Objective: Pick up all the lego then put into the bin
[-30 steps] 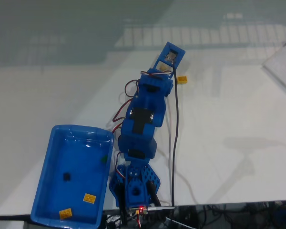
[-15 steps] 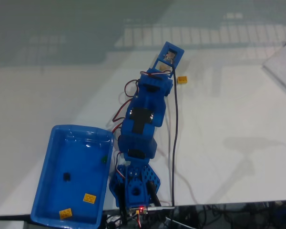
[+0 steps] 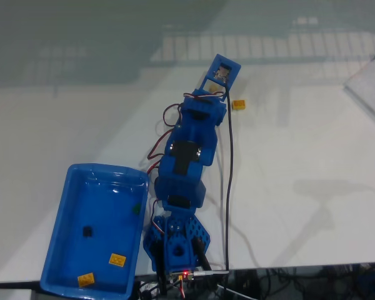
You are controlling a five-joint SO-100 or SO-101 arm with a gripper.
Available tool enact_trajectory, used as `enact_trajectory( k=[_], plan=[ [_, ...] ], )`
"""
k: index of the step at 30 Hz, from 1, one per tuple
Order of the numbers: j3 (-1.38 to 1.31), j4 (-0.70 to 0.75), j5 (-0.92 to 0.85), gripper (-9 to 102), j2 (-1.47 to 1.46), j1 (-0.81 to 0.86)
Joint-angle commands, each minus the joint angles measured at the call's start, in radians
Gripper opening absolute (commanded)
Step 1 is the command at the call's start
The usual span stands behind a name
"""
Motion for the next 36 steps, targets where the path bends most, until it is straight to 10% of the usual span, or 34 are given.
enact_trajectory(
  k=[1,20,36],
  plan=[
    [-0.031,0.003,-0.009,0,0.005,-0.021],
    [-0.041,0.14,0.14,1,0.653,-0.376],
    [-0.032,1.135,0.106,1,1.161,-1.299]
  ],
)
